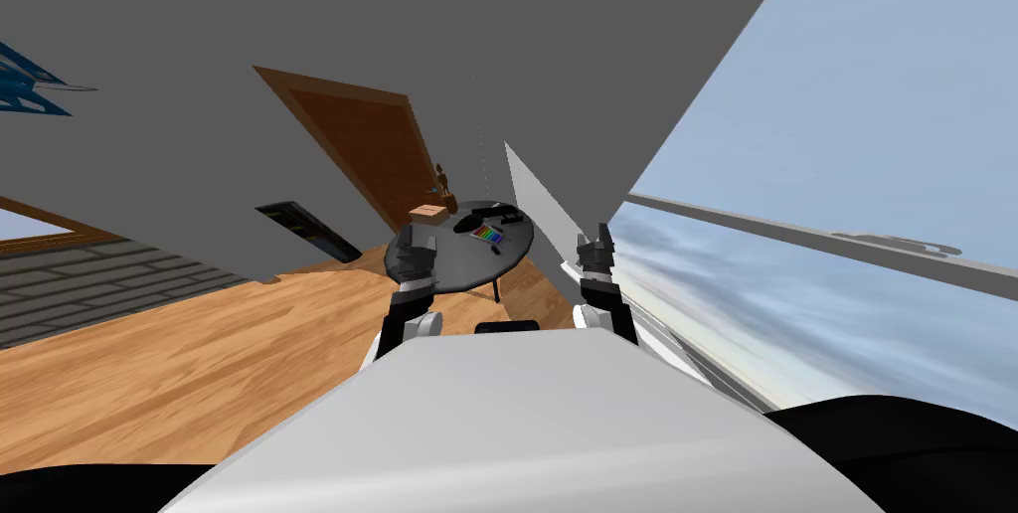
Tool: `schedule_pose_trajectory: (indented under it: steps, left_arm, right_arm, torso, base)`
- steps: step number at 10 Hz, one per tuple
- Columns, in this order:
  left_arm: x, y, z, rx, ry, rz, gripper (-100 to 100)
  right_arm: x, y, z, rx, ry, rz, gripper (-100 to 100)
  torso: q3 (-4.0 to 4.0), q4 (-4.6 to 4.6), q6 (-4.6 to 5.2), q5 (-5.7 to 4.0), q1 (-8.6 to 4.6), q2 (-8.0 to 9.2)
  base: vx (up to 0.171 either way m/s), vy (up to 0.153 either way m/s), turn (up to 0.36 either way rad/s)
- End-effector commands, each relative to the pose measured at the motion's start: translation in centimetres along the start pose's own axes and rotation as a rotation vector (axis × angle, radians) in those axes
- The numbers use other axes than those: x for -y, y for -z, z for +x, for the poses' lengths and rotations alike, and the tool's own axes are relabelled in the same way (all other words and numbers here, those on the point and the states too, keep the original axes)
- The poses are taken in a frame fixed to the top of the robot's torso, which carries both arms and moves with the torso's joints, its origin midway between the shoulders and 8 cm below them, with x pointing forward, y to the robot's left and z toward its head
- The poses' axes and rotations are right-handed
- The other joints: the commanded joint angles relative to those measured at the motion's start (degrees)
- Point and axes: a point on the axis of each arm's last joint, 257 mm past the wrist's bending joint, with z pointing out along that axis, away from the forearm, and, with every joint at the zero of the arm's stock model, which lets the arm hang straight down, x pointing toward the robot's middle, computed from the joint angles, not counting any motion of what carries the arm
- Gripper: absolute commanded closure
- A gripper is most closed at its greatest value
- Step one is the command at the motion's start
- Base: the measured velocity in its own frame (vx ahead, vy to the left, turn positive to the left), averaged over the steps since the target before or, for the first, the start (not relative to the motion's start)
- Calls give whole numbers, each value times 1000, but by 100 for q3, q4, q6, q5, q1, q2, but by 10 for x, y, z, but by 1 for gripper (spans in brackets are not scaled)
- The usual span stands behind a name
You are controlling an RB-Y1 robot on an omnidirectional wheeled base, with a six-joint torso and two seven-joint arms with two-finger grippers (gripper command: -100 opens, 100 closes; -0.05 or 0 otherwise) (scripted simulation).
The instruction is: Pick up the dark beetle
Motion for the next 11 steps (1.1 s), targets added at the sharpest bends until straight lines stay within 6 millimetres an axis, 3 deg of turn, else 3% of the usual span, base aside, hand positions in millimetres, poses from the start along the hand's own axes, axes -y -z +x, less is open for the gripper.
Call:
schedule_pose_trajectory:
  steps: [1, 4, 9, 10, 11]
  left_arm:
    - [-7, 0, 3, -32, -23, -17, -100]
    - [-32, 0, 7, -96, -90, -76, -100]
    - [-98, -1, 2, -172, -249, -233, -100]
    - [-99, -1, 2, -172, -249, -237, -100]
    - [-115, -1, -2, -184, -286, -276, -100]
  right_arm:
    - [0, 0, 0, 0, 0, 0, 0]
    - [0, 0, 0, 0, 0, 0, 0]
    - [0, 0, 0, 0, 0, 0, 0]
    - [0, 0, 0, 0, 0, 0, 0]
    - [0, 0, 0, 0, 0, 0, 0]
  torso:
    - [0, 0, 0, 0, 0, 0]
    - [-2, -1, 1, -1, -4, -4]
    - [-7, -3, 2, -3, -13, -12]
    - [-7, -3, 0, -3, -16, -12]
    - [-5, -2, 0, -3, -13, -8]
  base:
    - [4, -6, -35]
    - [11, -19, -62]
    - [23, -37, -96]
    - [15, -33, -47]
    - [10, -33, -93]
